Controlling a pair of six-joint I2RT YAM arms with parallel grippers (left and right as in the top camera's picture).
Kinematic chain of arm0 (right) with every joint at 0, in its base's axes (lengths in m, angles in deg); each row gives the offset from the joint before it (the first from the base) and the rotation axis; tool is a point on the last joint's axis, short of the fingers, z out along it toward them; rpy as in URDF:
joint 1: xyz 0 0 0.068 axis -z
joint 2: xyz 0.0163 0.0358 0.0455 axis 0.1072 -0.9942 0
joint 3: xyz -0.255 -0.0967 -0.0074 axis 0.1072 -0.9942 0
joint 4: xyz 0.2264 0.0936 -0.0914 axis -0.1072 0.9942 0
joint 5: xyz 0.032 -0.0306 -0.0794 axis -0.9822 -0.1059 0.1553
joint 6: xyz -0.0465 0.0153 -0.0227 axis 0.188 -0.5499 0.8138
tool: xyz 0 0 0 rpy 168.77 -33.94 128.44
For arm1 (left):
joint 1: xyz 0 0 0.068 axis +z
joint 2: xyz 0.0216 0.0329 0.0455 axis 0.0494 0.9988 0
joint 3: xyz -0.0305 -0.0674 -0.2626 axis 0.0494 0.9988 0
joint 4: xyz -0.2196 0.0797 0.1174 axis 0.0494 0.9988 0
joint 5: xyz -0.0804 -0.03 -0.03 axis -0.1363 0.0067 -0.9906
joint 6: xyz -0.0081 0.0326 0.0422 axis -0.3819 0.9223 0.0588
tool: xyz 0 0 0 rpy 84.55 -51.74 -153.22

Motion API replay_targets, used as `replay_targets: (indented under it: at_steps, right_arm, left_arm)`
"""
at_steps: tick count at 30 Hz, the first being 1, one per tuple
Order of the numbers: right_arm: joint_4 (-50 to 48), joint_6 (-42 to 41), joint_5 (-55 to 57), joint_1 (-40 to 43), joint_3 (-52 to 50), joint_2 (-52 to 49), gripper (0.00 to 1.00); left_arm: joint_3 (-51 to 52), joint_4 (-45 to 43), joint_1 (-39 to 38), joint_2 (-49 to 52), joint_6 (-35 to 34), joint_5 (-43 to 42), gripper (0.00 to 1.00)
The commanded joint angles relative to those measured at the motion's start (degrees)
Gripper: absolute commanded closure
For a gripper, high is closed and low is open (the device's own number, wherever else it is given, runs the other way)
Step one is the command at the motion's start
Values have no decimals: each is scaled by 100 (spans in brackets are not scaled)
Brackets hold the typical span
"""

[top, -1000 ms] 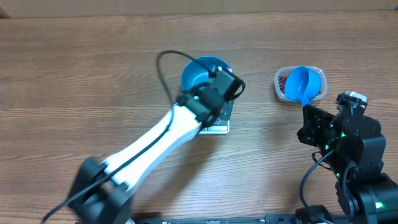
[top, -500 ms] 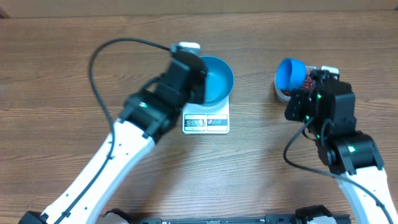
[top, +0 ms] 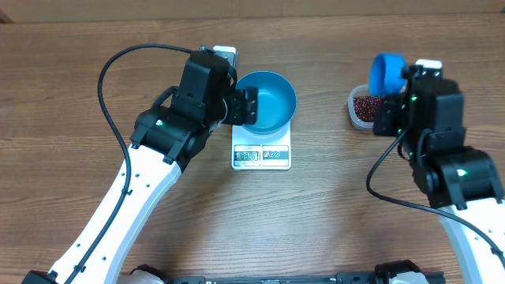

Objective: Scoop item into bowl and weigh 150g on scale

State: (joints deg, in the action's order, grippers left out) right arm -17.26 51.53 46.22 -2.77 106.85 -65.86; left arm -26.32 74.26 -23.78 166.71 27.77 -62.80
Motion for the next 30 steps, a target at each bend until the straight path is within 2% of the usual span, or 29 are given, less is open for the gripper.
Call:
replay_targets:
  at_steps: [1,9,15,25,30]
  right_arm:
    - [-4,142,293,39,151,-13,96]
    - [186,365,293,37,151,-518,96]
    - [74,374,649,39,151,-684,96]
    - [-28,750,802,39,151,-1766,96]
    - [-31,750,1530,42,151,-2072,96]
  left_arm:
    - [-52,-166,-2,-55,-50,-94,0]
    - [-52,-428,-2,-22,-52,-55,0]
    - [-35,-398,-2,-11,-52,337,0]
    - [-37,-297,-2,-11,-52,332,0]
    - [-37,-157,-2,-11,-55,332,0]
